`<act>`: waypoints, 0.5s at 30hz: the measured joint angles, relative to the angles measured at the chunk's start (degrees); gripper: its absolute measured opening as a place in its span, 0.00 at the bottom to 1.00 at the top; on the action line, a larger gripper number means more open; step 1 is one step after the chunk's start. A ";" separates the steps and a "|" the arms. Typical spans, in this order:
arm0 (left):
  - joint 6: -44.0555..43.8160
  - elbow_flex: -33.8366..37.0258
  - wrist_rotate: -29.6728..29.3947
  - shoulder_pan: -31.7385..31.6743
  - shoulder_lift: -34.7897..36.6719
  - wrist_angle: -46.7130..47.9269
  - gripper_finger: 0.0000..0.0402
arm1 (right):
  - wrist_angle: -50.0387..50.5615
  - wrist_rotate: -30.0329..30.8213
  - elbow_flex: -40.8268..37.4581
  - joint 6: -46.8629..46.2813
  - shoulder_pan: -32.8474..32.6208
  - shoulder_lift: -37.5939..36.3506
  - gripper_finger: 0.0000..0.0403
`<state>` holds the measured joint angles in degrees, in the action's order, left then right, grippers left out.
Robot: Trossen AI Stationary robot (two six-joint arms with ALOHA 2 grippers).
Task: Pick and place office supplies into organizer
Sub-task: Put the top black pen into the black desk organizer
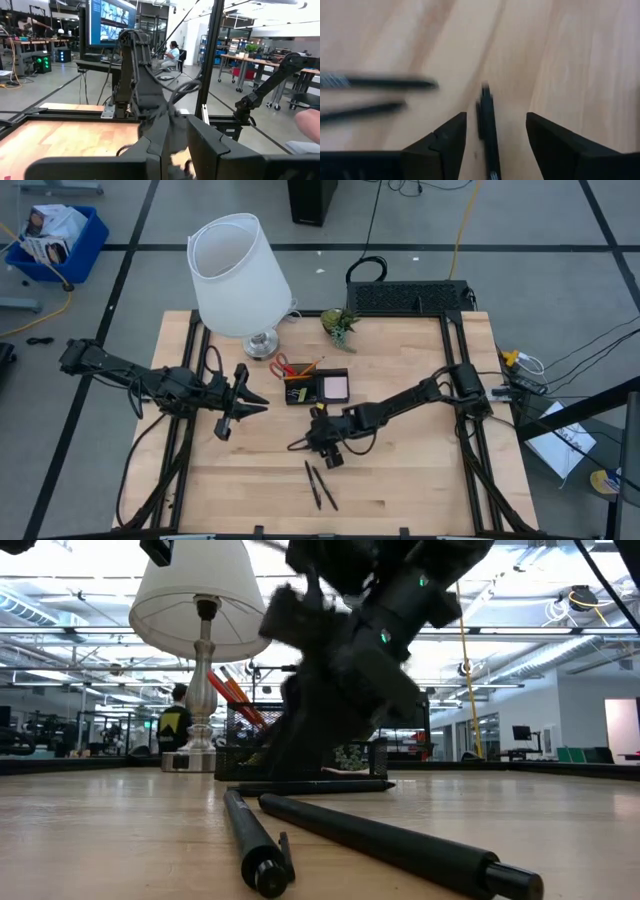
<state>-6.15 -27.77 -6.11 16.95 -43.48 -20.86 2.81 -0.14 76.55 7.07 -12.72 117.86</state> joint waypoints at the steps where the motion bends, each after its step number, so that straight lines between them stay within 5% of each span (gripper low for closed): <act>1: 0.00 0.00 0.00 0.00 0.00 0.01 0.17 | 0.78 -0.01 -0.07 0.37 0.21 0.15 0.49; 15: -0.02 0.00 0.00 0.00 0.00 0.65 0.17 | 1.27 -5.63 0.22 -0.41 1.14 4.65 0.35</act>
<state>-6.17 -27.77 -6.11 16.95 -43.48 -20.22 4.08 -5.77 76.77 6.66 -11.57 122.52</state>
